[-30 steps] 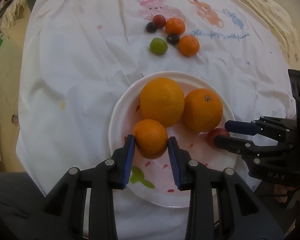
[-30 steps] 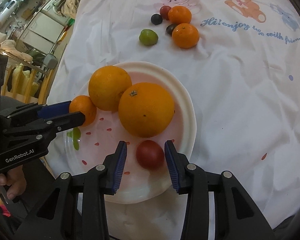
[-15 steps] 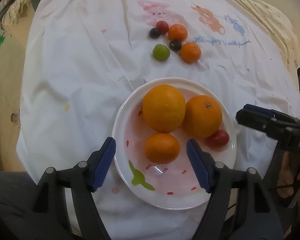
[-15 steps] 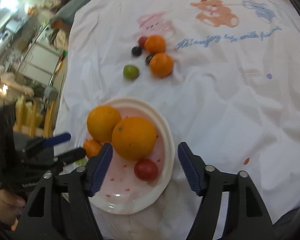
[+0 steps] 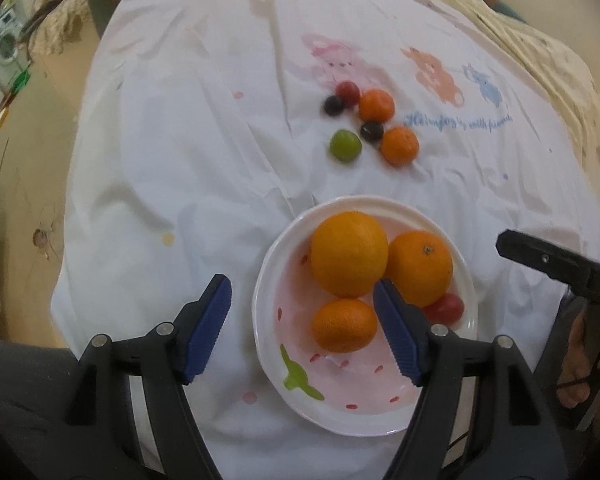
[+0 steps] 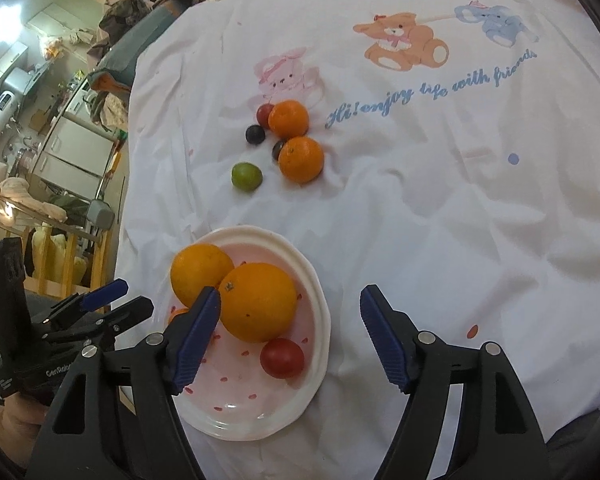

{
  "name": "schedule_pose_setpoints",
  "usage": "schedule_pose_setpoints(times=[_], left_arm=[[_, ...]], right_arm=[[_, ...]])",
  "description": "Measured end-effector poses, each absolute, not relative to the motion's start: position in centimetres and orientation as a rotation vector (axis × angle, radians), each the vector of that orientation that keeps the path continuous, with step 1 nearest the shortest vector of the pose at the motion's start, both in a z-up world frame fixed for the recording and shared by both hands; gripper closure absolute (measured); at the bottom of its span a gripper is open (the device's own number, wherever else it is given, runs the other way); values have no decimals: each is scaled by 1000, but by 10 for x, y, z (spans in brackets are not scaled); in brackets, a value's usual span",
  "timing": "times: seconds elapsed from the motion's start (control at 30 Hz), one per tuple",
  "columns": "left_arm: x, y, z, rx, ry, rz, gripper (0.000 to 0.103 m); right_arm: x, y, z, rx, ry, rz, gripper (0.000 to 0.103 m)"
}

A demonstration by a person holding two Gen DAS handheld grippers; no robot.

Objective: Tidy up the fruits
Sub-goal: 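Move both open grippers back toward the remaining fruit cluster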

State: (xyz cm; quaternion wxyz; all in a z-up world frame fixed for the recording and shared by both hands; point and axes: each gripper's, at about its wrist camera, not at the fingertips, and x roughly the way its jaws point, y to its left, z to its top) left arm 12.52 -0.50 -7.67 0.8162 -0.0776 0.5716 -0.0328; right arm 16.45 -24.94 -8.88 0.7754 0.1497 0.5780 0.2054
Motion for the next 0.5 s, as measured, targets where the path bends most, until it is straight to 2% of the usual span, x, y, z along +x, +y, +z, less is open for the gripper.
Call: schedule_pose_setpoints(times=[0.17, 0.27, 0.5], left_arm=[[127, 0, -70, -164, 1179, -24, 32], [128, 2, -66, -160, 1157, -1, 25], [136, 6, -55, -154, 1125, 36, 25]], right_arm=[[166, -253, -83, 342, 1224, 443, 25], [166, -255, -79, 347, 1206, 438, 24], [167, -261, -68, 341, 1153, 411, 23]])
